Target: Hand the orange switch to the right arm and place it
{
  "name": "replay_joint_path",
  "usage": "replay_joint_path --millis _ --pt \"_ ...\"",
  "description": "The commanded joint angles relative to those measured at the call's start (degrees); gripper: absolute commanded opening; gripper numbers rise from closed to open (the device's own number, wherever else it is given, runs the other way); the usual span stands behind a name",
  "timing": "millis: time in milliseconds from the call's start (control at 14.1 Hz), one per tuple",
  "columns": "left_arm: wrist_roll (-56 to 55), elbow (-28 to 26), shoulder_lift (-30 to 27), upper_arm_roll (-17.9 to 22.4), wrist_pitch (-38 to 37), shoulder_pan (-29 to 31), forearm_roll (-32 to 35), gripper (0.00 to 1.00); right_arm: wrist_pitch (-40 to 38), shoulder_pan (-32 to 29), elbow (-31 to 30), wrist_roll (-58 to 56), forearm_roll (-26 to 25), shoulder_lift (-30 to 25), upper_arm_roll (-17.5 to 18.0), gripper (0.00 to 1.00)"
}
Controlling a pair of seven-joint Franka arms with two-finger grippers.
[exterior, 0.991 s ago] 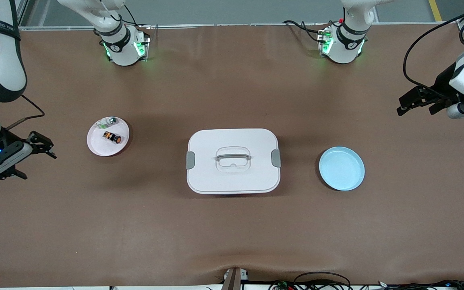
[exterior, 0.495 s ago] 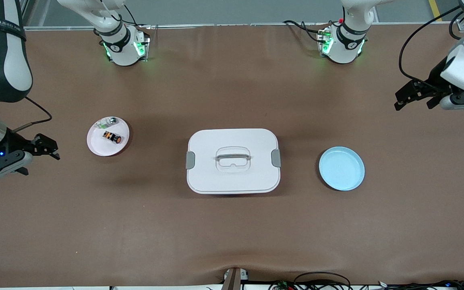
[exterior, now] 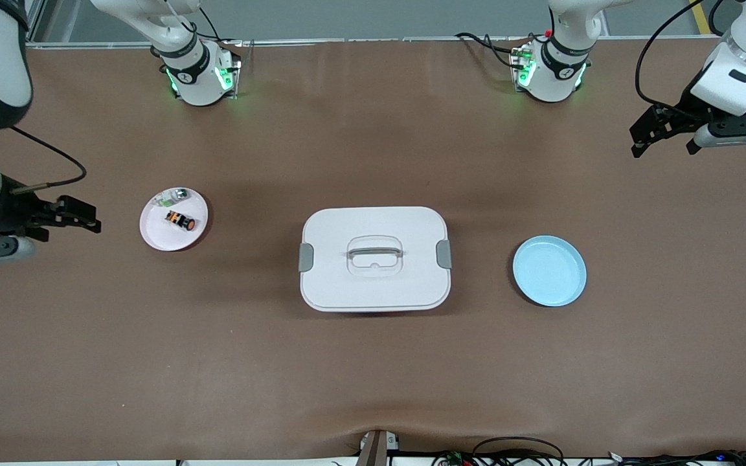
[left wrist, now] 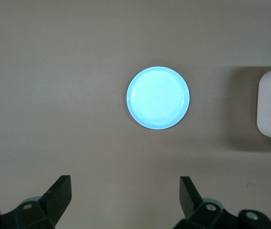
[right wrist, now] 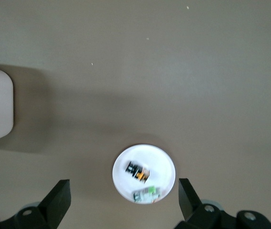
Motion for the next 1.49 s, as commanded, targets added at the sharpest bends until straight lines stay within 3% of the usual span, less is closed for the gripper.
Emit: replay_joint_path --millis 0,142,354,778,991,1203,1415 --pt "1.5 5.0 2.3 0.3 -1.3 0.8 0.9 1.00 -4.3 -1.5 4.0 1.9 -0.5 0.3 -0.4 1.00" --pt "2.4 10.7 6.0 0.4 -5.3 1.3 1.0 1.00 -10.1 -2.6 5.6 1.7 -0.4 -0.6 0.1 1.00" --pt "2.7 16.5 10.0 0.4 -7.6 2.2 1.0 1.00 -10.2 -0.4 5.5 2.1 -4.0 -3.1 0.1 1.00" --pt "2.0 18.8 13.3 0.3 -7.6 1.8 1.1 1.00 -10.9 -0.6 5.5 1.7 -2.1 -5.0 -0.1 1.00" --pt "1.8 19.5 14.6 0.8 -7.6 -0.5 1.0 1.00 -11.2 1.3 3.7 2.2 -3.7 -8.7 -1.5 1.00" --pt "1.7 19.4 14.8 11.1 -7.6 -10.7 1.4 1.00 -11.1 0.5 3.4 2.2 -3.0 -10.0 -2.1 1.00" --pt "1.7 19.4 14.9 14.4 -7.6 -14.4 1.4 1.00 -8.9 0.2 0.8 2.3 -3.0 -11.5 -2.2 1.00"
